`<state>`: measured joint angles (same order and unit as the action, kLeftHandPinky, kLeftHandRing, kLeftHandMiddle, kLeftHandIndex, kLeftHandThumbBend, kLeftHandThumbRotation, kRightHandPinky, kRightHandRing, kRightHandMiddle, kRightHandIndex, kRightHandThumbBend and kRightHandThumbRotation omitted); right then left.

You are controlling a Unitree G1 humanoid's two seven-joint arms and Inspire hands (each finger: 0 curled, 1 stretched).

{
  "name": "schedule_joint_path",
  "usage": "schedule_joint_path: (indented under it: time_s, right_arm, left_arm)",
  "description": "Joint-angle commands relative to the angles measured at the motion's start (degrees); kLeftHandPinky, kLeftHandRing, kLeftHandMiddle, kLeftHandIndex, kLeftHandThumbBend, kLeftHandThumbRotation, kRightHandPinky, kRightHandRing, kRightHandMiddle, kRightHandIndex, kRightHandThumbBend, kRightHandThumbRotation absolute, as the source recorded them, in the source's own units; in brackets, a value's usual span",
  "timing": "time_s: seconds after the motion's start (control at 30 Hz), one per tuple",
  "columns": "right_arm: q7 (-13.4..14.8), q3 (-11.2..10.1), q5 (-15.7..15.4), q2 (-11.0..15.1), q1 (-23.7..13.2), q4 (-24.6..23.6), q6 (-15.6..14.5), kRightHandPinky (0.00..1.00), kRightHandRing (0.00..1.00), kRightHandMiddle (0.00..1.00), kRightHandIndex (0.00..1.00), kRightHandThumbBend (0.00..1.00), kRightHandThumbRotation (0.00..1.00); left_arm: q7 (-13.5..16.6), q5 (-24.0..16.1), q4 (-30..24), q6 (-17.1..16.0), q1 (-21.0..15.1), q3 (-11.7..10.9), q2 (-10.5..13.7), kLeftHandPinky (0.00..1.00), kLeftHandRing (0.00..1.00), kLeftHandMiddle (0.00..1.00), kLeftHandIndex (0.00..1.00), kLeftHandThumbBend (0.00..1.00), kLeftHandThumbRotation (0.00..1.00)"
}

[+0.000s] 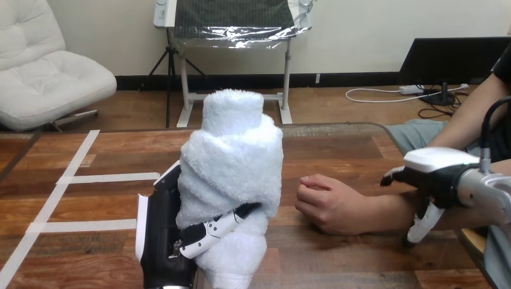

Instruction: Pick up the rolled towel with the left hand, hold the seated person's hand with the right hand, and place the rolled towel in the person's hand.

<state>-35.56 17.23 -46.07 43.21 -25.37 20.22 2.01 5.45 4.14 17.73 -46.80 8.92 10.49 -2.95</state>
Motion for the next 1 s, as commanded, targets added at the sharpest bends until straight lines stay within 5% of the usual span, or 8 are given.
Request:
schedule_joint_path:
  time_s: [0.0, 0.97]
  right_arm:
    - [1.27, 1.27, -0.33, -0.68, -4.73, 1.87, 0.54, 0.93, 0.95, 0.95, 0.91, 0.74, 0.21]
    - [0.20, 7.16, -2.71, -2.03, -7.79, 8.83, -0.02, 0.90, 0.92, 0.94, 0.89, 0.69, 0.28]
  left_arm:
    - [-0.13, 0.41, -3.79, -1.70, -2.54, 0.00, -4.43, 0.24, 0.32, 0.40, 0.49, 0.61, 0.00]
    - [0.55, -0.49, -4.56, -1.50, -1.87, 0.09, -4.46, 0.24, 0.32, 0.40, 0.49, 0.60, 0.00]
